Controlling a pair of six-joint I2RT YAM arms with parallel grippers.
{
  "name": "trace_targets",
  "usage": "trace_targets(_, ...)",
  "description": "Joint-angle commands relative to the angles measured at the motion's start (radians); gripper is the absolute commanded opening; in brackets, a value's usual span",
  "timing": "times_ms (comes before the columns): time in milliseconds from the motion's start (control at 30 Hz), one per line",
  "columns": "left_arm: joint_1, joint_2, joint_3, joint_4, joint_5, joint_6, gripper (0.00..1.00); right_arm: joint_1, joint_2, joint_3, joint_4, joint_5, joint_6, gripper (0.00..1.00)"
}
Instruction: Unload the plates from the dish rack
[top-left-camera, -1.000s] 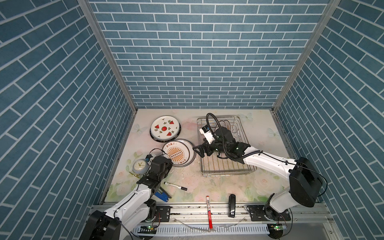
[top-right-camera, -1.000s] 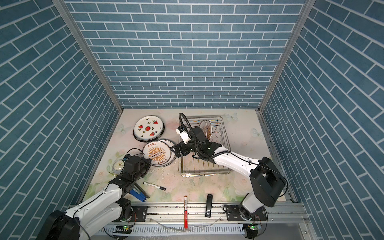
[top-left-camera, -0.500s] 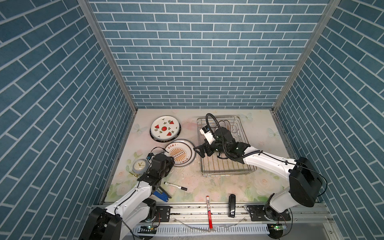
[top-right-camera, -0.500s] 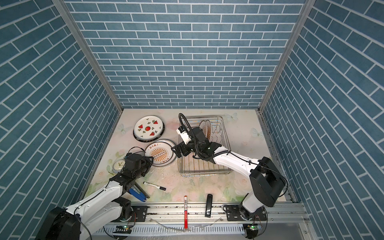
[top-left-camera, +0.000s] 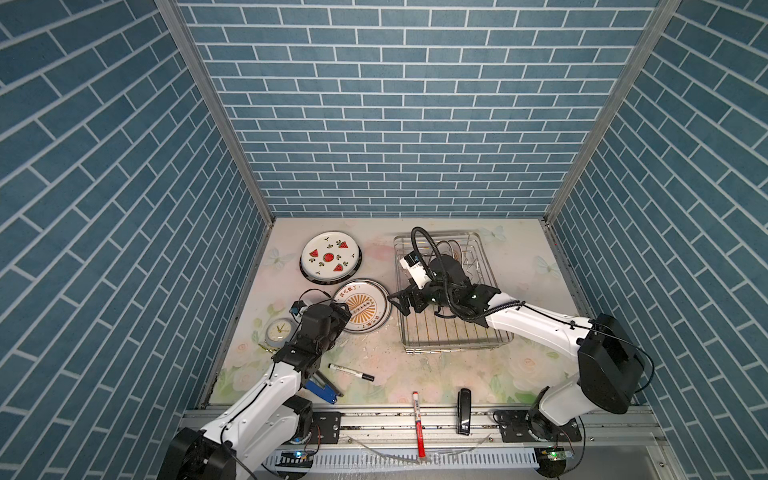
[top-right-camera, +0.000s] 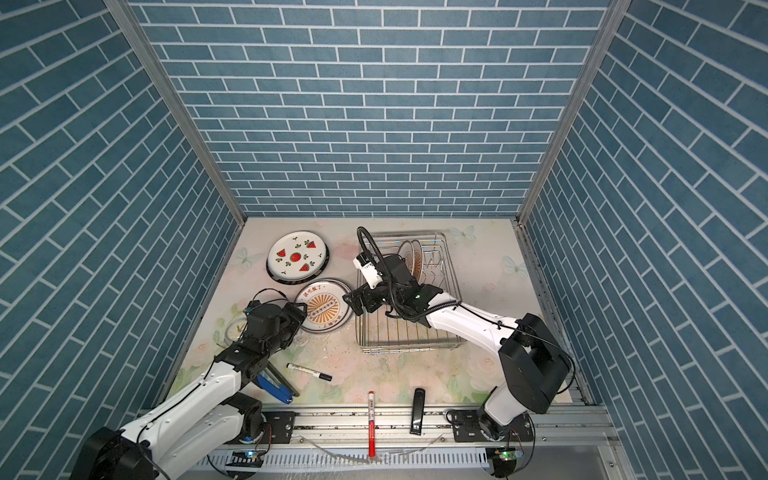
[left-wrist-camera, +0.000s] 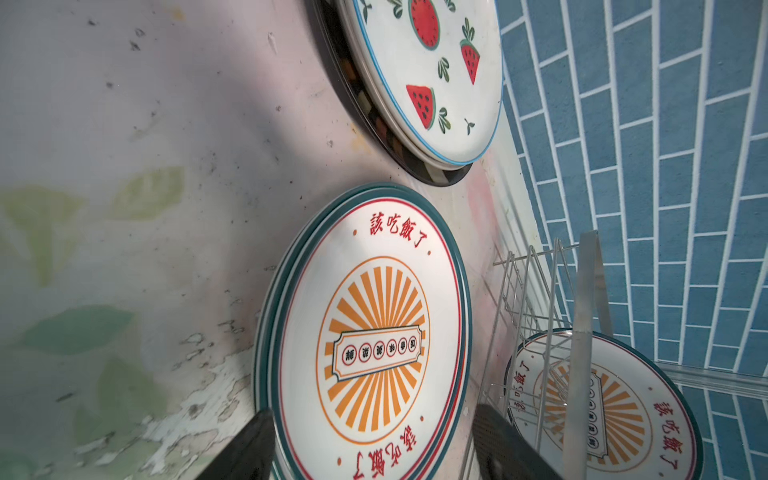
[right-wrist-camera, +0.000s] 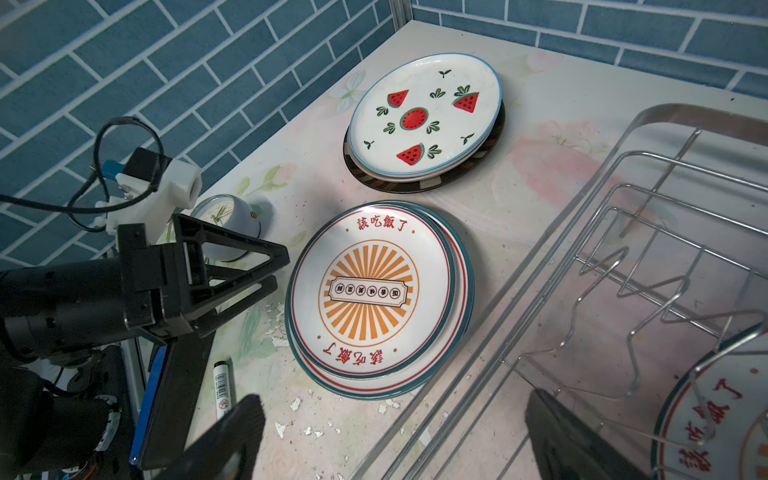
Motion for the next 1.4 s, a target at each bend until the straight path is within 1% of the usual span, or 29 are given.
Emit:
trace_targets(0,0.001,-0.001,0.023,-0.048,-0.030,0.022,0.77,0.005,-0.002,0.036,0.000,0.021,-0.030,0.99)
trace_targets(100,0.001,-0.005,0.019,-0.037,-0.034,0.021,0.78,0.004,-0.012,0.026,0.010,0.041,-0.025,0.99)
trace_targets(133,0.001,-0.010,0.017,-0.029,-0.036,0.022,0.80,0.005,-0.022,0.019,0.019,0.050,-0.025,0.99)
trace_targets(167,0.001,-0.017,0.007,-0.006,-0.034,0.029,0.84,0.005,-0.033,0.008,0.028,0.060,-0.024,0.99)
trace_targets(200,0.001,-0.025,-0.011,0.046,-0.026,0.045,0.93,0.006,-0.049,-0.007,0.044,0.071,-0.022,0.99)
trace_targets(233,0.001,-0.032,-0.036,0.125,0.001,0.072,1.00,0.005,-0.065,-0.022,0.060,0.082,-0.021,0.99)
trace_targets(267,0.001,-0.039,-0.048,0.201,0.031,0.113,1.00,0.004,-0.081,-0.036,0.073,0.090,-0.019,0.99)
trace_targets(300,0.001,-0.046,-0.052,0.268,0.079,0.187,1.00,0.005,-0.098,-0.050,0.084,0.101,-0.018,0.99)
trace_targets(333,0.001,-0.053,-0.047,0.313,0.125,0.226,1.00,0.006,-0.117,-0.065,0.094,0.115,-0.013,0.99)
trace_targets(400,-0.004,-0.068,-0.041,0.374,0.195,0.278,1.00,0.004,-0.153,-0.088,0.098,0.198,0.012,0.99)
trace_targets(433,-0.011,-0.074,-0.046,0.411,0.216,0.299,1.00,0.004,-0.170,-0.096,0.096,0.260,0.033,0.99)
trace_targets(500,-0.037,-0.075,-0.051,0.480,0.249,0.340,1.00,0.004,-0.198,-0.106,0.078,0.359,0.063,0.99)
trace_targets(567,-0.074,-0.067,-0.039,0.505,0.267,0.376,1.00,0.002,-0.220,-0.107,0.050,0.432,0.082,0.99)
trace_targets(667,-0.138,-0.038,-0.025,0.566,0.283,0.437,1.00,0.001,-0.245,-0.104,0.021,0.465,0.075,0.99)
trace_targets(800,-0.215,0.011,-0.014,0.682,0.326,0.504,1.00,-0.009,-0.271,-0.105,-0.023,0.547,0.049,0.98)
trace_targets(833,-0.244,0.024,0.004,0.671,0.325,0.534,1.00,-0.018,-0.272,-0.097,-0.044,0.567,0.052,0.96)
trace_targets(933,-0.355,0.063,0.064,0.622,0.296,0.649,1.00,-0.047,-0.268,-0.075,-0.089,0.593,0.046,0.82)
trace_targets(1000,-0.412,0.088,0.087,0.624,0.285,0.692,1.00,-0.061,-0.262,-0.063,-0.103,0.606,0.057,0.69)
trace_targets(1033,-0.430,0.104,0.094,0.638,0.282,0.701,1.00,-0.065,-0.257,-0.056,-0.111,0.616,0.064,0.66)
trace_targets(1100,-0.447,0.134,0.095,0.681,0.272,0.696,1.00,-0.069,-0.245,-0.043,-0.122,0.640,0.067,0.65)
trace_targets(1200,-0.461,0.221,0.089,0.779,0.238,0.656,1.00,-0.072,-0.226,-0.041,-0.107,0.647,0.047,0.60)
trace_targets(1267,-0.465,0.279,0.102,0.810,0.242,0.643,1.00,-0.076,-0.209,-0.035,-0.100,0.662,0.044,0.57)
trace_targets(1367,-0.465,0.321,0.125,0.804,0.238,0.640,1.00,-0.092,-0.174,-0.002,-0.121,0.698,0.051,0.46)
